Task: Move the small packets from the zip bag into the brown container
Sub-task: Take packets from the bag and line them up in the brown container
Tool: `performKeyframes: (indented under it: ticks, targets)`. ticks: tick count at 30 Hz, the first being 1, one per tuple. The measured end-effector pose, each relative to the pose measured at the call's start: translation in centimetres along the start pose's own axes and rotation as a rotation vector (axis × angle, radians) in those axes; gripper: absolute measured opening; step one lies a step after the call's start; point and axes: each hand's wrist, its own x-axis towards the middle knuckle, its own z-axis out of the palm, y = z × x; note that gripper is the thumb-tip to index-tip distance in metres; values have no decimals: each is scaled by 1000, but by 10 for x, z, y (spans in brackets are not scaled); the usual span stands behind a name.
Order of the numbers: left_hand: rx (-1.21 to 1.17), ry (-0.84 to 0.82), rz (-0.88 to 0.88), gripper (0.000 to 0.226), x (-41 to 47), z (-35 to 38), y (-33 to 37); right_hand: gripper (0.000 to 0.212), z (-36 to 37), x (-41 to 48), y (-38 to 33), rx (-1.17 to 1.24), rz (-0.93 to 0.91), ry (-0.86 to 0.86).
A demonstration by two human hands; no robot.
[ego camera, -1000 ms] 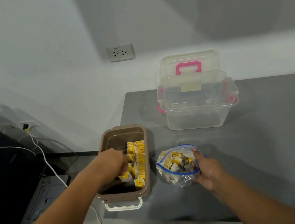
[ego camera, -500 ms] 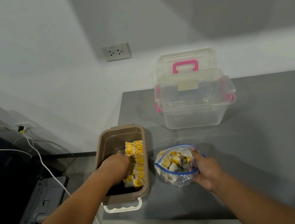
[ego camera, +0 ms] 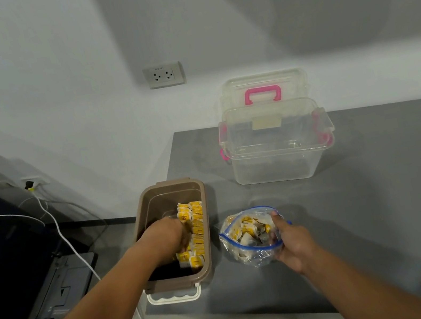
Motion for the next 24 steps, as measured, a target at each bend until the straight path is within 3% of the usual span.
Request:
performKeyframes:
  ticks: [7,11,16,21,24]
  targets:
    - [-264,283,-4,10,-23,-48,18,32,-3,5,4,-12,-15,7]
    - [-440,470,106,3,-39,-63,58,33,-7,11,6,-23,-38,-2]
    - [-551,418,206,9,-25,-38,120,32,-13,12,6,-27,-84,-5]
    - [-413,280,132,23,11,10,151,31,-22,16,7,-57,-97,-22]
    - [-371,320,35,30,18,24,150,32,-28,20,9,-66,-110,-41]
